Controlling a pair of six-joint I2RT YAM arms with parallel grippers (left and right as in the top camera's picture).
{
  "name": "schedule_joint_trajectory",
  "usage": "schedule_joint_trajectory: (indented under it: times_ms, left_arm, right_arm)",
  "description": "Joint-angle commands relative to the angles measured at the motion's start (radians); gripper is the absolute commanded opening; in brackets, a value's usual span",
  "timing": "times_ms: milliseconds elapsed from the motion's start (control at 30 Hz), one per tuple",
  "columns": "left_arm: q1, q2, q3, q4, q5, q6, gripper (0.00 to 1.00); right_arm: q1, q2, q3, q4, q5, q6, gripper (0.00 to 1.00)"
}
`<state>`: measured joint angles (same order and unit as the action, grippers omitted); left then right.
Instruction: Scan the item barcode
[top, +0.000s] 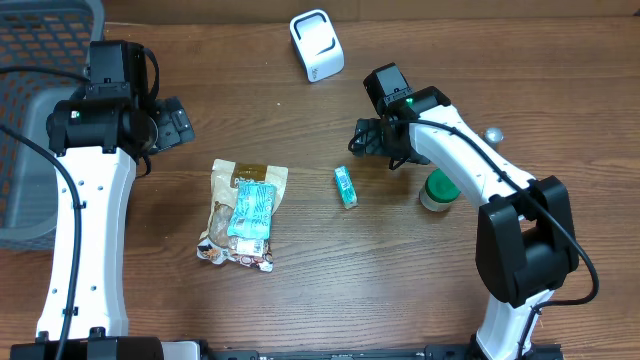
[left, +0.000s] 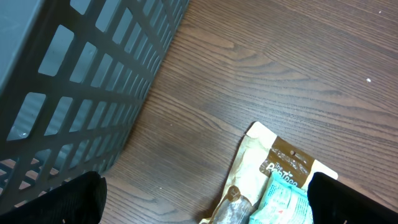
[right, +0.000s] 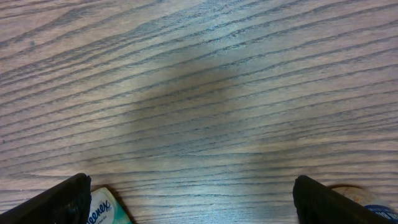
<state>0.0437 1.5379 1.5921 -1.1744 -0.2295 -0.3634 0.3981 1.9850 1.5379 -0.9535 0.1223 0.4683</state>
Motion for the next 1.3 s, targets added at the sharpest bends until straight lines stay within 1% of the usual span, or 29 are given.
schedule_joint_trajectory:
  times_ms: [0, 1100, 1200, 1267]
  left_arm:
    - [0.002, -0.005, 0.009, 0.003, -0.013, 0.012, 0.99]
    - [0.002, -0.005, 0.009, 0.003, -0.013, 0.012, 1.00]
    - [0.002, -0.005, 0.009, 0.003, -0.013, 0.012, 0.99]
    - [0.002, -0.005, 0.009, 0.003, -0.013, 0.012, 0.99]
  right_arm:
    - [0.001, -0.025, 0.021, 0.006, 0.008, 0.007, 1.00]
    - [0.001, -0.025, 0.021, 0.006, 0.007, 0.007, 1.00]
    - [0.001, -0.025, 0.021, 0.004, -0.052, 0.007, 1.00]
    - [0.001, -0.025, 0.021, 0.002, -0.058, 0.006, 1.00]
